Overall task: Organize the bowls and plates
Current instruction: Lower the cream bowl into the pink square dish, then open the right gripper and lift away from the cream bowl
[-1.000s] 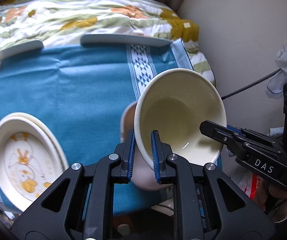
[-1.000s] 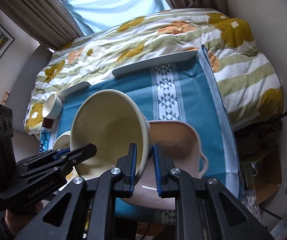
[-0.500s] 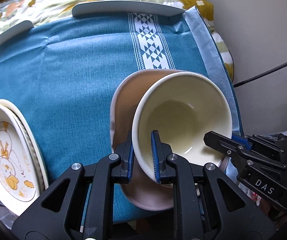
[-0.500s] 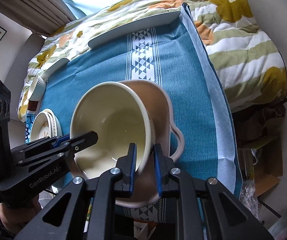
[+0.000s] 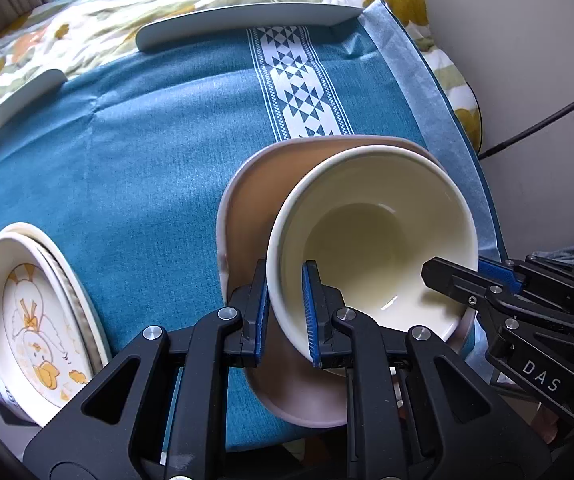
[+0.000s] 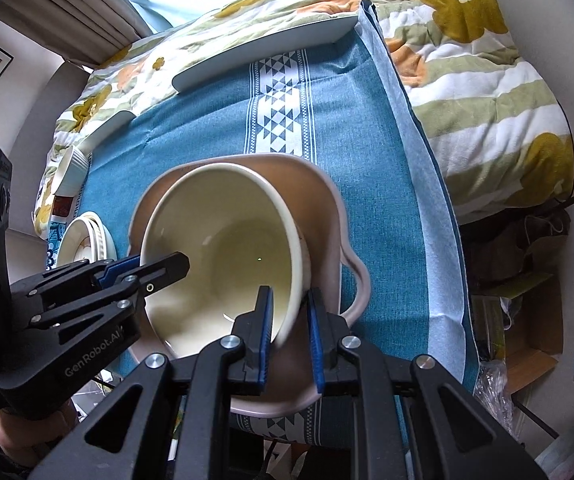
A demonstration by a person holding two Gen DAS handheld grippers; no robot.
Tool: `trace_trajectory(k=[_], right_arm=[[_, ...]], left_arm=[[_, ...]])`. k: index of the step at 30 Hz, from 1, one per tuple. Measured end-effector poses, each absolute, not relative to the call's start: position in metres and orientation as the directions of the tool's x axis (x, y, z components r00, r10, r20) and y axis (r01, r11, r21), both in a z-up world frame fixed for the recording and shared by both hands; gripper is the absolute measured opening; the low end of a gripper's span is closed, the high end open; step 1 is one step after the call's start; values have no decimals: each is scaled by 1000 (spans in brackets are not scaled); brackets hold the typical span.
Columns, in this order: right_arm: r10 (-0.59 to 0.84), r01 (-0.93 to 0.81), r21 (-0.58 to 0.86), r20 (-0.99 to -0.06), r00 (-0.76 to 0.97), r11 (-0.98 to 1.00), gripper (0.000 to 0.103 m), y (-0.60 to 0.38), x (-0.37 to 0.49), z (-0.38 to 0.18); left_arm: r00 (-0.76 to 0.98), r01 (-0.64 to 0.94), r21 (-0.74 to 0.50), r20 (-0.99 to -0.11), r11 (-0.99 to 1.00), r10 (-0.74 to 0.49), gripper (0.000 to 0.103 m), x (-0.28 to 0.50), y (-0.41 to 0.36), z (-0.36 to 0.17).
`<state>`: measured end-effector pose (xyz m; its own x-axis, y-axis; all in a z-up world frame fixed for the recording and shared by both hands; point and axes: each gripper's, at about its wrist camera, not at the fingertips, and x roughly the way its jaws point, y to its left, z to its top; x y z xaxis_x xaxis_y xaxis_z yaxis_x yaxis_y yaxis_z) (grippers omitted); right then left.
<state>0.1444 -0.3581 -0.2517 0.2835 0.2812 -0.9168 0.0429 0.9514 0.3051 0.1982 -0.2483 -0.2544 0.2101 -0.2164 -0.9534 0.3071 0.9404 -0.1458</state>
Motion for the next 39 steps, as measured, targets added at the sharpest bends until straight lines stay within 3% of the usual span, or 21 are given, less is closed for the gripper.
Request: trace_trajectory(k=[29,39], right_arm=[[226,-8,234,-932,284,972,15,-344,135,-246],[287,-12,298,-908,304,955,15,-341,137,-249]], left_arm=[[301,285,-151,-923,947,-238,14,175,-236,-228],[343,252,-172,-904,952,-254,14,165,-218,-211]])
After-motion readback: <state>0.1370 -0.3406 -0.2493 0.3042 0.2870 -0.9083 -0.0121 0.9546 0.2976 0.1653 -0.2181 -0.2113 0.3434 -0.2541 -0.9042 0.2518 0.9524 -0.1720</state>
